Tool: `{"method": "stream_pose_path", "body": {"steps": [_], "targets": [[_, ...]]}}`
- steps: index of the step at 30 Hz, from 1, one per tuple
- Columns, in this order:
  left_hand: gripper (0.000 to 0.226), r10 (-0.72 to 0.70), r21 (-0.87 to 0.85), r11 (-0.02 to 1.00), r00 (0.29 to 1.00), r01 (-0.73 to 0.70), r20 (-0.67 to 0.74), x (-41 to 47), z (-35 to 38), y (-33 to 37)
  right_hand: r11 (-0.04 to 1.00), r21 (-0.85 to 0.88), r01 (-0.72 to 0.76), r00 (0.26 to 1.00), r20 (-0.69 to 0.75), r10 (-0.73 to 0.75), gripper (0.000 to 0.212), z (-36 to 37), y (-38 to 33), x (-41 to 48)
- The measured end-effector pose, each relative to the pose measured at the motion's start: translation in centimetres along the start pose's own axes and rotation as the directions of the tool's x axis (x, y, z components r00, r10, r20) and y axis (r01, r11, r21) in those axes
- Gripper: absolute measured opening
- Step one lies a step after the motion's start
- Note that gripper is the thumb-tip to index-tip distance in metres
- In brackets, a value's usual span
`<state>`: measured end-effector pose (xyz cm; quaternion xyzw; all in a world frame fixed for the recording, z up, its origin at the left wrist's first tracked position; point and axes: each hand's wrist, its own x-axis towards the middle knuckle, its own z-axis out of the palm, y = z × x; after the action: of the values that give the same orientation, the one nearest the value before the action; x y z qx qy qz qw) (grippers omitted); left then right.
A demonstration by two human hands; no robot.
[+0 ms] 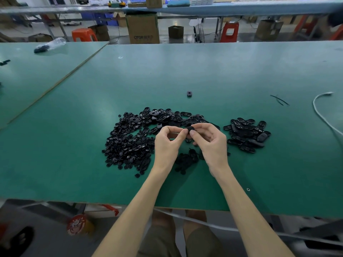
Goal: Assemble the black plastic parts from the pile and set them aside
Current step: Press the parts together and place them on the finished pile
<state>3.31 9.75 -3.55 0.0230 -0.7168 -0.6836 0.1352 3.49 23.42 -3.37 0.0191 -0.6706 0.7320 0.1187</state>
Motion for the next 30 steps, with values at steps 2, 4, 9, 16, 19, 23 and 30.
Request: {"method": "stream_pose_path", "body": {"steps": [2,4,9,16,19,23,30], "targets": [[0.015,-0.001,-0.009,1.000,1.000,0.001,0.002,0.03,-0.04,-0.03,1.000,0.009,-0.009,1.000,0.004,0.009,0.014,0.02,-0.06,-0.01],[0.017,-0.004,-0.028,1.000,1.000,0.004,-0.002,0.04,-0.10,-0.04,1.000,0.016,-0.014,1.000,0.009,0.014,0.014,0.00,-0.15,-0.04],[0.017,0.027,-0.080,0.996,0.999,-0.024,0.040,0.00,-0.13,0.17,1.000,0.010,-0.018,1.000,0.022,0.018,0.013,0.04,-0.27,-0.13],[0.020,0.056,-0.078,0.995,0.998,-0.056,0.002,0.18,-0.22,-0.08,0.997,-0.081,0.007,0.999,0.036,-0.005,0.010,-0.11,-0.02,-0.09],[0.021,0.025,-0.134,0.991,1.000,-0.026,-0.009,0.21,-0.28,-0.03,0.992,-0.128,0.012,0.998,0.060,-0.004,0.009,-0.13,0.08,-0.10],[0.017,-0.007,-0.189,0.982,1.000,0.010,0.017,0.29,-0.37,0.09,0.989,-0.151,-0.001,0.997,0.082,0.013,0.012,-0.08,0.06,-0.15],[0.020,0.023,-0.227,0.974,0.996,-0.003,0.085,0.18,-0.31,0.30,0.988,-0.157,0.006,0.994,0.108,0.011,0.013,-0.07,-0.08,-0.25]]}}
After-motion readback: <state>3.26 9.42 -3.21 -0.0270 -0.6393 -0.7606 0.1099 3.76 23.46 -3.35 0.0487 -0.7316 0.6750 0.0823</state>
